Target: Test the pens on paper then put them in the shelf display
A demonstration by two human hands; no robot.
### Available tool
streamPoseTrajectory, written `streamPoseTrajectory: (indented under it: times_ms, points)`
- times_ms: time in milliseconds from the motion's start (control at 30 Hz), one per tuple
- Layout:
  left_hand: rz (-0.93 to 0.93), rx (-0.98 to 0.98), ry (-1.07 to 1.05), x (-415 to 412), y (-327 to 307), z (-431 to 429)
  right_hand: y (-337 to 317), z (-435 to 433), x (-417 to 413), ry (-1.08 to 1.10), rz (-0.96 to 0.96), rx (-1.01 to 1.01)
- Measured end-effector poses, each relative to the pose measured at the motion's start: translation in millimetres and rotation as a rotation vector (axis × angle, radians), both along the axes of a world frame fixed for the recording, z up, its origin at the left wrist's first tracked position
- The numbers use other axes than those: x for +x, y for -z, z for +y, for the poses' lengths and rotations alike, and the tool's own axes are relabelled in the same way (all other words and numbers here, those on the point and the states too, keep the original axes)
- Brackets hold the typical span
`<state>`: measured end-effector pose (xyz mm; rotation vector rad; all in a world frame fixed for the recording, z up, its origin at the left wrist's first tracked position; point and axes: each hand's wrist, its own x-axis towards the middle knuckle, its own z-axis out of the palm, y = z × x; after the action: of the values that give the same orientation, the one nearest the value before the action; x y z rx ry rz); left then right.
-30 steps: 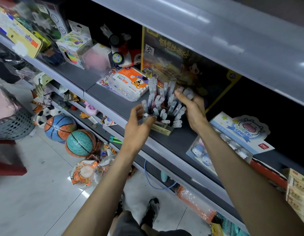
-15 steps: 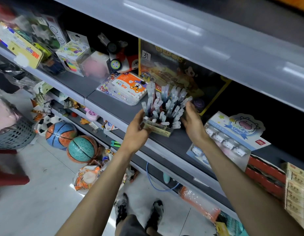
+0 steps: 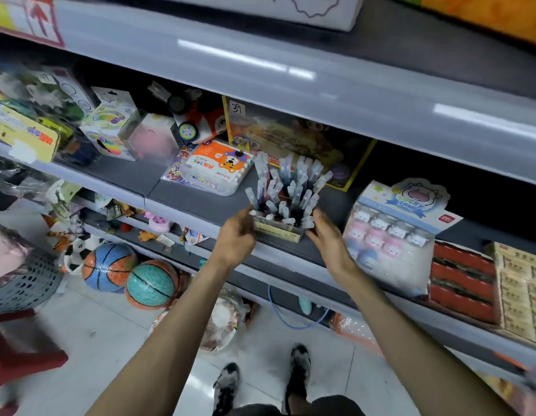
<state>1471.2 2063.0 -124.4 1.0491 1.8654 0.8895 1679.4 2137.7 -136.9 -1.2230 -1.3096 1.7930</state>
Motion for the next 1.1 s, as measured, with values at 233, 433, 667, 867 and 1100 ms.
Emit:
streamPoseTrajectory:
  times_ms: [233,433,667,867,1100]
  points:
    - [-0.020,-0.035,0.198,-18.9,10.7,-3.6,7.6,-55.9,-17.6,0.205,0.045,-0.118]
    - [-0.047,-0.116,0.272,-30.0,12.5,-7.1,0.3,-80.7,-26.2,0.205,-0.049,-0.081]
    - [-0.002,-0.105,0.321,-28.3,0.8,-13.2,-6.8,-93.6,-32.9,0.199,-0.124,-0.033]
    - [0.076,-0.105,0.357,-25.8,-6.1,-17.5,-13.0,-99.5,-33.8,0.130,-0.367,-0.012]
    - [0.325,-0.065,0.484,-28.0,-13.0,-37.5,-30.1,-108.9,-36.3,-0.096,-0.859,0.173]
